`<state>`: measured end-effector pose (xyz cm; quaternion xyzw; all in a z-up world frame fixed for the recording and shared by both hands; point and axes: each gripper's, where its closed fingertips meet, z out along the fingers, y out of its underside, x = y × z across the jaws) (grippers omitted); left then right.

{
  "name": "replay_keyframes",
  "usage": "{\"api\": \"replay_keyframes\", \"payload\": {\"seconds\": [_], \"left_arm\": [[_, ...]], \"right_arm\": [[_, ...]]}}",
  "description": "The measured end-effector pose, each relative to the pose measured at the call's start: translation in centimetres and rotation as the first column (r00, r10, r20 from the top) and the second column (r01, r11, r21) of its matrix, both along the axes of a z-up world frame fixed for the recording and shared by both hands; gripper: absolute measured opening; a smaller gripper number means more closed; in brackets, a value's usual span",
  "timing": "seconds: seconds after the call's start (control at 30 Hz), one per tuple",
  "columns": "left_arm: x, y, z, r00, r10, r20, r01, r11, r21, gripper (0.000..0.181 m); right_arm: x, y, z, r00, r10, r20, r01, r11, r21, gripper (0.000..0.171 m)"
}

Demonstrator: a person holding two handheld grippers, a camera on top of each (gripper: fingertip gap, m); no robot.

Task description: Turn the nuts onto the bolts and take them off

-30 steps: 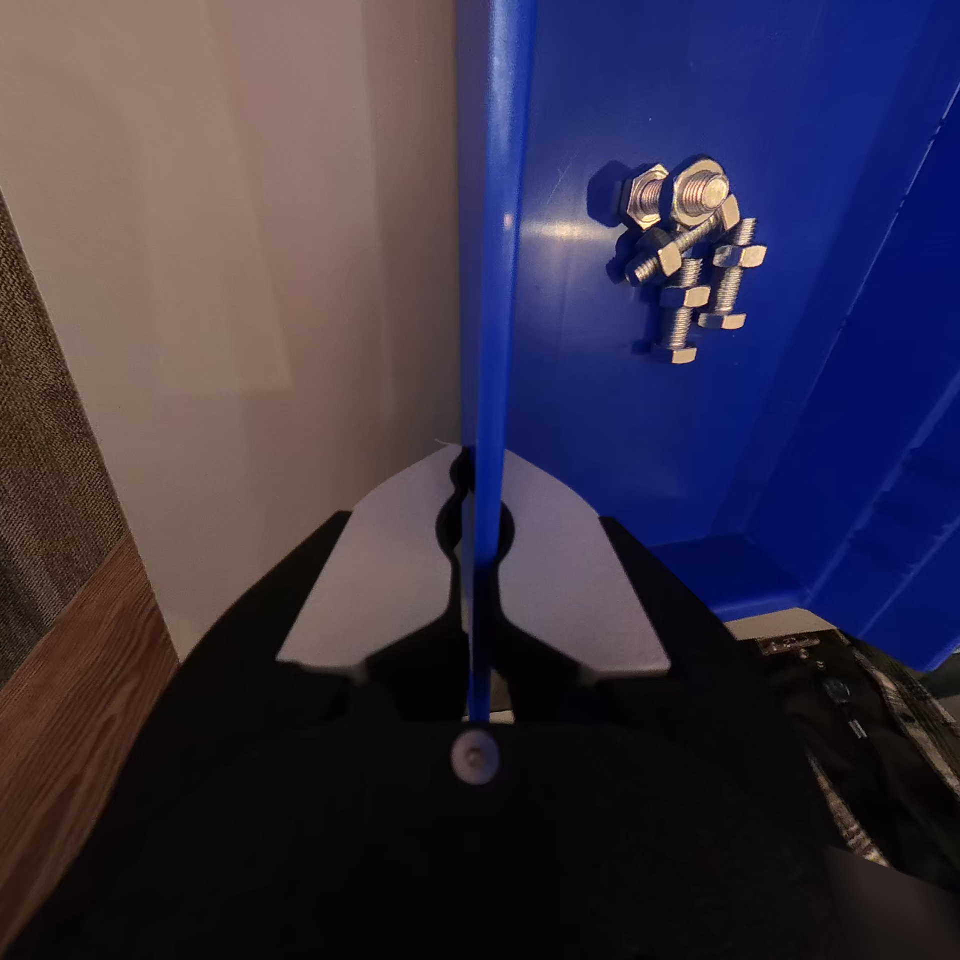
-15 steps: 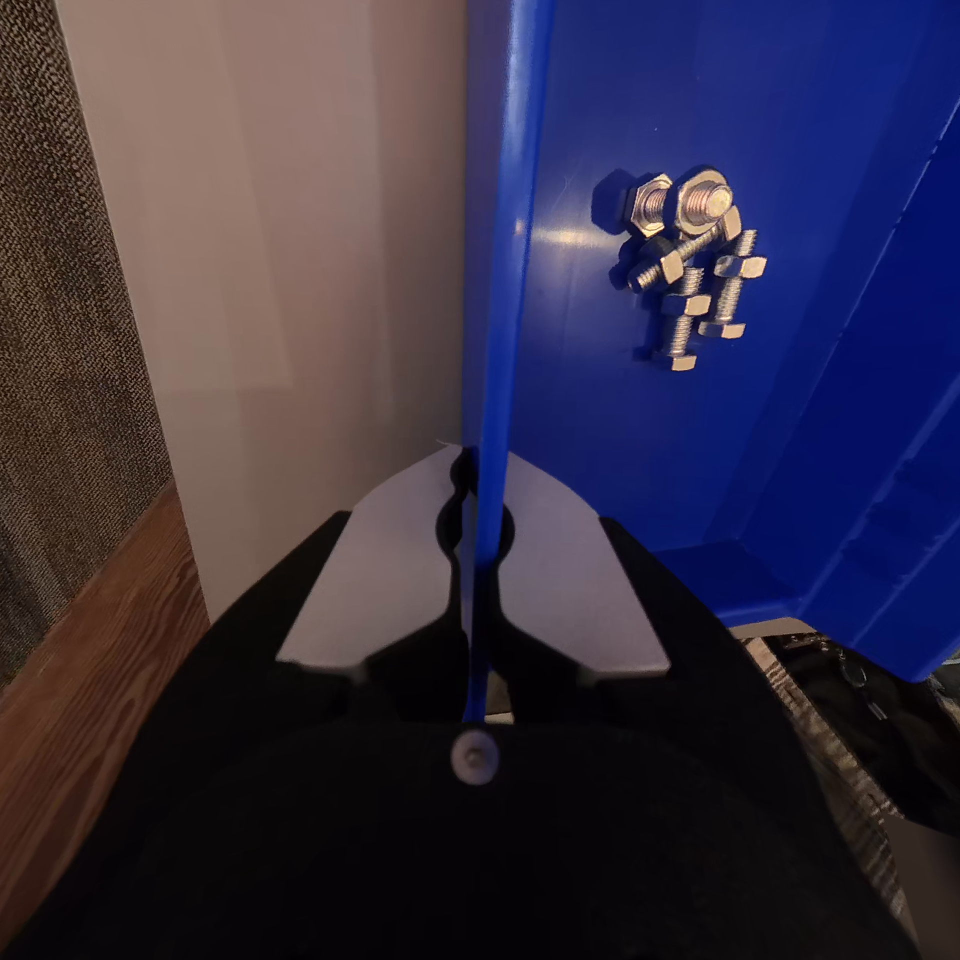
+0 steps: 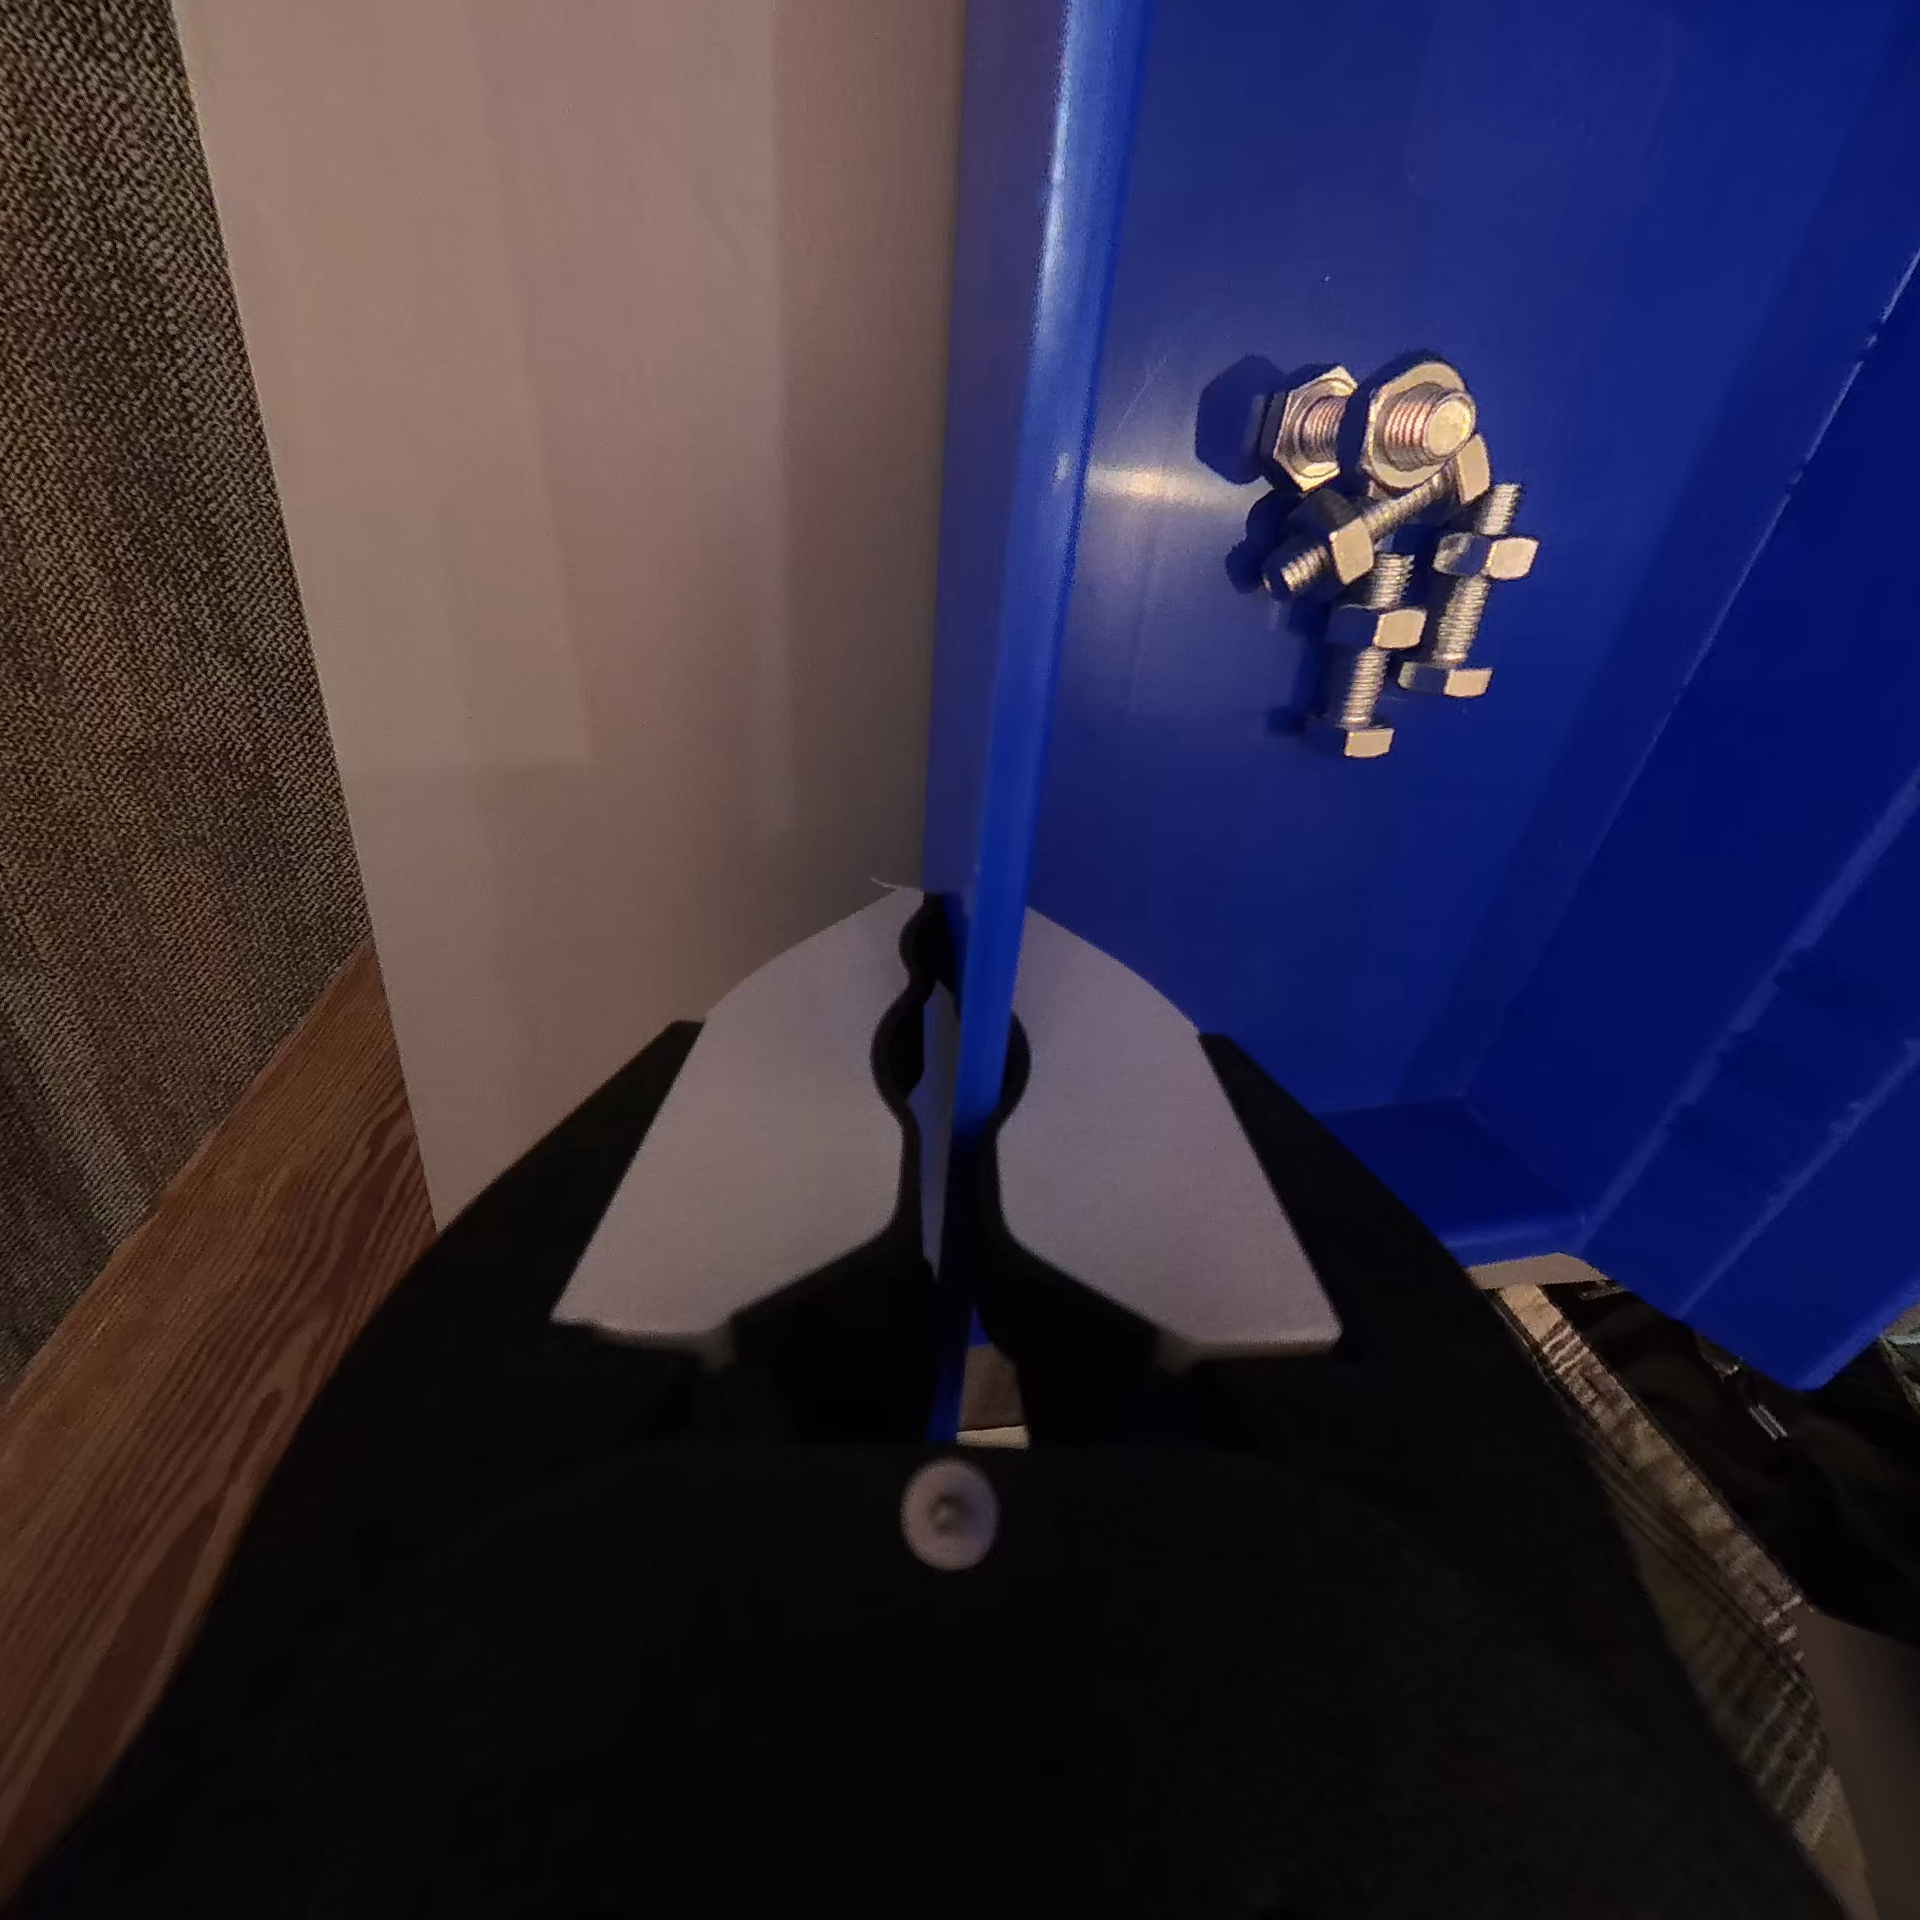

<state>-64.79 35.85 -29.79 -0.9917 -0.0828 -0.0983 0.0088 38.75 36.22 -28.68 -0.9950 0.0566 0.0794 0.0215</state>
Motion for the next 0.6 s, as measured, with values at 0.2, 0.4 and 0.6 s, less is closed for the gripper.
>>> {"api": "replay_keyframes", "payload": {"seconds": [0.2,0.4,0.6], "left_arm": [[-0.3,0.2,-0.1,1.0,-0.002,0.009,0.002,1.0,0.007,0.005],[-1.0,0.5,0.0,1.0,-0.016,-0.006,0.016,1.0,0.021,0.005],[-1.8,1.2,0.0,1.0,-0.022,-0.002,0.022,0.999,0.036,0.005]], "right_arm": [[0.2,1.0,1.9,1.0,-0.013,0.014,0.01,0.986,0.167,0.017],[-1.7,0.9,7.3,0.996,-0.03,0.084,-0.007,0.915,0.404,0.014],[-7.5,-0.3,11.4,0.995,0.059,0.081,-0.093,0.85,0.518,0.014]]}}
